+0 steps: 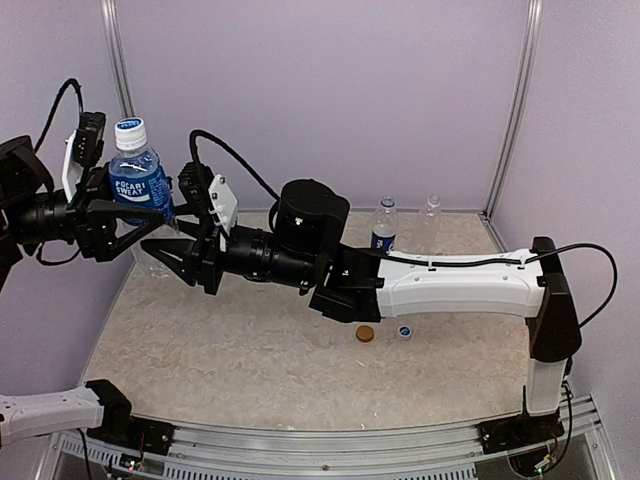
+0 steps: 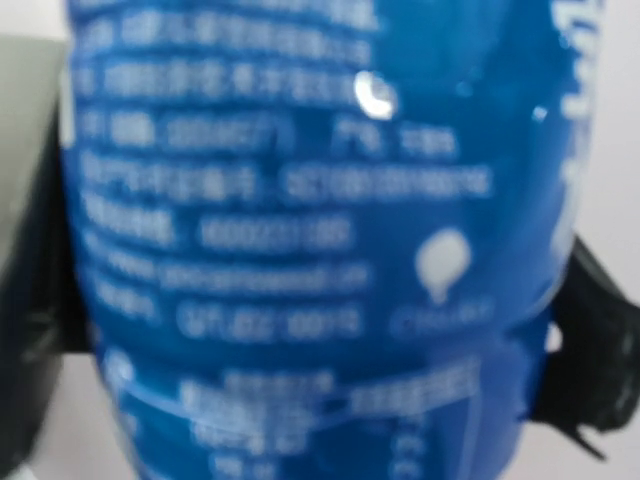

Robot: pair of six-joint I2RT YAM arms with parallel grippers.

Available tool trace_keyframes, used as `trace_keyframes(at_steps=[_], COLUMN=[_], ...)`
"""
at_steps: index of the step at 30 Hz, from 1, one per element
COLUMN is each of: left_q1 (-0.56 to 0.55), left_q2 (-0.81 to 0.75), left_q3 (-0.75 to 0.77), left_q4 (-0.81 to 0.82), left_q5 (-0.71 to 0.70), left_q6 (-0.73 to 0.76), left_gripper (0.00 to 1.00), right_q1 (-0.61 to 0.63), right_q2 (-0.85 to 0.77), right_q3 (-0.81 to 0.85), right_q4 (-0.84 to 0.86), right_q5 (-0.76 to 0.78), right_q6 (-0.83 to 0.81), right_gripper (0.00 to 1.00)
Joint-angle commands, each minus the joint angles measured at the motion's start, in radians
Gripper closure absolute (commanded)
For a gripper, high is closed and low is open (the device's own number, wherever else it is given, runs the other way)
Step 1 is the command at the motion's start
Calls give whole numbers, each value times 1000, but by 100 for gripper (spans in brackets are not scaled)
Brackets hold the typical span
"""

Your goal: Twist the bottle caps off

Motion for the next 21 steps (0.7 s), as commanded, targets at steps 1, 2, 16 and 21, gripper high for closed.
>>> trace_keyframes(at_steps=[1, 2, 16, 21], left_q1=[-12, -12, -13, -30], left_q2=[0, 0, -41, -30], left_q3=[-14, -14, -76, -203], left_q4=[16, 11, -17, 121], left_q5=[11, 8, -544, -854], left_q6=[3, 5, 397, 794], left_gripper=[31, 34, 52, 54], right_q1=[8, 8, 2, 1], right_q2=[8, 6, -257, -237], right_q3=[27, 23, -207, -33], right_q4=[-36, -36, -270, -532], right_q5=[4, 7, 282, 365], right_q6=[-22, -25, -65, 60], right_gripper=[54, 52, 1, 8])
